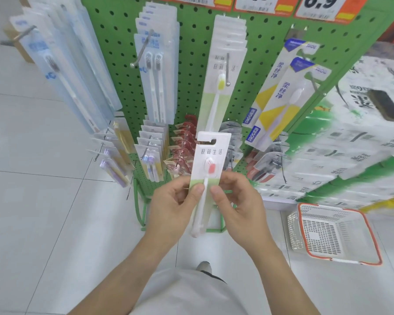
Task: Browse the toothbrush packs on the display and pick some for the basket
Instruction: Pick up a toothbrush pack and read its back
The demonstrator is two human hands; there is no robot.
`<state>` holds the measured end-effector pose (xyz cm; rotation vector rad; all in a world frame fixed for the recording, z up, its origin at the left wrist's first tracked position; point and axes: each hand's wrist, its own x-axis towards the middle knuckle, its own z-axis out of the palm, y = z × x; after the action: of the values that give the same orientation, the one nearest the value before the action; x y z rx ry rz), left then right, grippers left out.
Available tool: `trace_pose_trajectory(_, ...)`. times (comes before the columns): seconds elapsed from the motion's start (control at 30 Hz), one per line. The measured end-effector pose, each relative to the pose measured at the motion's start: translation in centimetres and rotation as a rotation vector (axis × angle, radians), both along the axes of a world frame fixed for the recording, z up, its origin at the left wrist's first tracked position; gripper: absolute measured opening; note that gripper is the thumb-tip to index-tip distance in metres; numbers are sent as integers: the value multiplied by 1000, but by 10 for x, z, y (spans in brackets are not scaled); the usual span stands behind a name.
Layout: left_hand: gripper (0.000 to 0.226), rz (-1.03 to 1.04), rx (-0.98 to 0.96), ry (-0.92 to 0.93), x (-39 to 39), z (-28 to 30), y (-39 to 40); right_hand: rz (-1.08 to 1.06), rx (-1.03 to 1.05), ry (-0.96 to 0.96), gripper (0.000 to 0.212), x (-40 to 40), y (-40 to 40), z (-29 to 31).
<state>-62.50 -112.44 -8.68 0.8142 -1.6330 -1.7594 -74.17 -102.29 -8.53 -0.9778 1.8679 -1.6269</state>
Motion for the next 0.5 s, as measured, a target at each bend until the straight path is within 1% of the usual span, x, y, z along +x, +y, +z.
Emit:
trace_pose_trajectory(0.07, 13, -26, -3, 15, -5, 5, -4, -49, -48, -36, 5, -6, -4, 5)
trace_pose_trajectory(0.17, 7, -69, -77, 14, -11, 15, -11, -46, -93, -35, 4, -14, -9, 13)
trace_pose_trajectory(0.27, 7, -49, -181, 7, -18, 30, -21, -14, -122, -7, 17, -20, -14, 24)
trace_pose_trajectory(0.3, 8, -41, -209, 20, -22, 37, -24, -13, -123, 11, 19, -23, -17, 28)
trace_pose_trajectory(0.4, 18, -16, -211, 131, -33, 57, -33, -29, -156, 38, 19, -29, -25, 39)
trace_pose_trajectory(0.5, 15, 23, -223, 195, -41, 70, -41, -37, -229, 42, 16, -32, -34, 51)
